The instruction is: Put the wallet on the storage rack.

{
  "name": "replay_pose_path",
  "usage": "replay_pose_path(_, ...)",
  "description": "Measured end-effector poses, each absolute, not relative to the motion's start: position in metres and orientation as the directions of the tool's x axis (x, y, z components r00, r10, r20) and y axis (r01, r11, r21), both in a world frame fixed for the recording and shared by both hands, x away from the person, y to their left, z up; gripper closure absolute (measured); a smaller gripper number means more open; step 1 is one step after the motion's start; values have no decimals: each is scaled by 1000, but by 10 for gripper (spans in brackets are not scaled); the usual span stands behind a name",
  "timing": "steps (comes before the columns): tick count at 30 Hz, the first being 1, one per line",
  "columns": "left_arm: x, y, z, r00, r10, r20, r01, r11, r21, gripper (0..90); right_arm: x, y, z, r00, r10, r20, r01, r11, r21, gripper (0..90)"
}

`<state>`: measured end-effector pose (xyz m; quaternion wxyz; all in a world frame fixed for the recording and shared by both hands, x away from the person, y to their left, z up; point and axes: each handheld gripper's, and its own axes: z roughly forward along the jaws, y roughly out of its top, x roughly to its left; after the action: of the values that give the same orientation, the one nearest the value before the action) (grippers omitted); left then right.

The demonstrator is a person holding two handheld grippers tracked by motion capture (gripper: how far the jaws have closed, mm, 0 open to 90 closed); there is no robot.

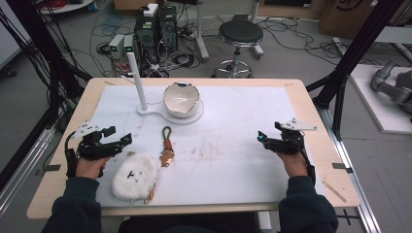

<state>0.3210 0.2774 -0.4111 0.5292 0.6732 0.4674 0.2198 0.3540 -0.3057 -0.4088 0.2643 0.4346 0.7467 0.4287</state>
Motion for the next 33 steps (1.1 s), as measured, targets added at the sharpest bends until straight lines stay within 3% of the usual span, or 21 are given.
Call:
replay_pose_path(7,318,277,-403,464,863,-199,391,2,920,205,354,-307,-409,-484,875,-15,425,250,870,220)
replay_pose_path(20,294,264,-425,492,850,-190,583,-158,797,211,346,-304,-406,-494,869,-34,412,268,871,222)
replay_pose_path(25,292,263,-431,522,831,-191,621,-217,753,322,345,-299,-404,-505,862,-34,409,274,871,227)
replay_pose_path(33,294,259,-438,576,786,-225,659,-284,696,366,349,-297,-407,-514,857,-32,416,282,864,229)
